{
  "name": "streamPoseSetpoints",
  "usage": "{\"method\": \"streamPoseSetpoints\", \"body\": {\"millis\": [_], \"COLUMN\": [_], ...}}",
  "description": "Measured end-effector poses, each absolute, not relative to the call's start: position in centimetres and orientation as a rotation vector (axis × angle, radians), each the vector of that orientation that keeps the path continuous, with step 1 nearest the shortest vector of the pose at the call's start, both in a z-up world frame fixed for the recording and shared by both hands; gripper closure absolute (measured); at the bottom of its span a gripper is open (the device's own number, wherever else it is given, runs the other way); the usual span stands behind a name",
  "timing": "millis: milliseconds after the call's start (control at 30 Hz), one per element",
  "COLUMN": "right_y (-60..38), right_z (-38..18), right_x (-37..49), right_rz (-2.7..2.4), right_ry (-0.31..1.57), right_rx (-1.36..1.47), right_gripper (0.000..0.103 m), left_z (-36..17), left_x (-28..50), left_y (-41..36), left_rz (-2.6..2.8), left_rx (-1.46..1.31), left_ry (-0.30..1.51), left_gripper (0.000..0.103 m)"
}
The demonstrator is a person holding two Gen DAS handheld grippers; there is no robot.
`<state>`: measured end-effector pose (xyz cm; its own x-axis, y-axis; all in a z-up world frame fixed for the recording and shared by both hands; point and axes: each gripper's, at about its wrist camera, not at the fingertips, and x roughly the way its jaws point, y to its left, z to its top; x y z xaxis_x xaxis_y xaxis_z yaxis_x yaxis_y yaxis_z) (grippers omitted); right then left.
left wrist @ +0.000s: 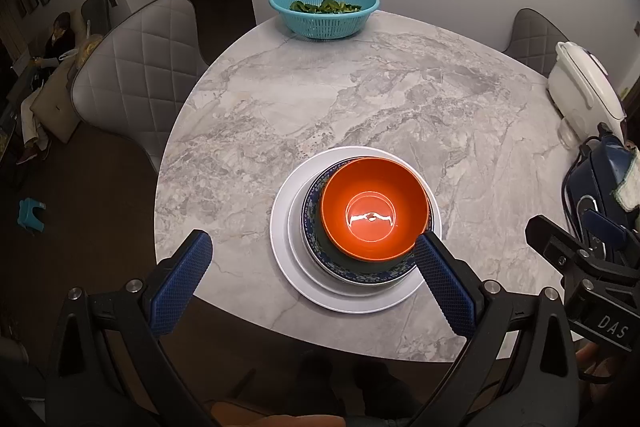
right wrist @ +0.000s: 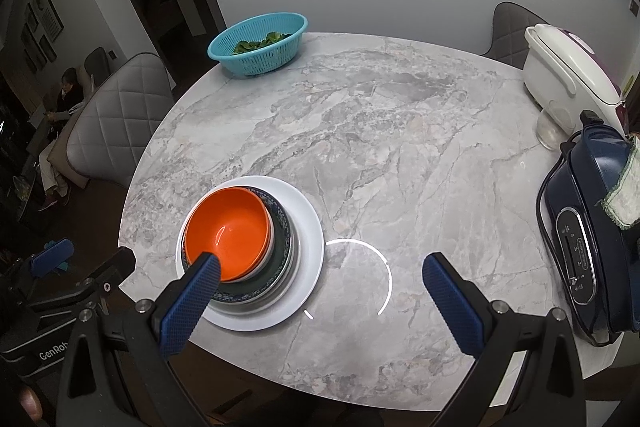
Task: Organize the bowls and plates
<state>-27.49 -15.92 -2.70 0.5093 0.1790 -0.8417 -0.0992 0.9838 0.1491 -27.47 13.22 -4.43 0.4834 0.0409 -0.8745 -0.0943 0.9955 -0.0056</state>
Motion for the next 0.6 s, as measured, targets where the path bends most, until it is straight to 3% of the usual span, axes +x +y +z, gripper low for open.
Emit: {"method": "streamPoseSetpoints", "body": {"millis": [600], "right_y": [-15.76], "right_z": [-2.88], "right_x": [-27.57], "right_rz": [0.168], "right_ry": [1.026], "right_rx": [0.083], "right_gripper": [0.0], "left_z": [-4.66], "left_x": [-27.58], "left_y": [12.94], "left_rz": [0.086], "left_rx": [-0.054], "left_ry": [1.067], "left_gripper": [0.001]}}
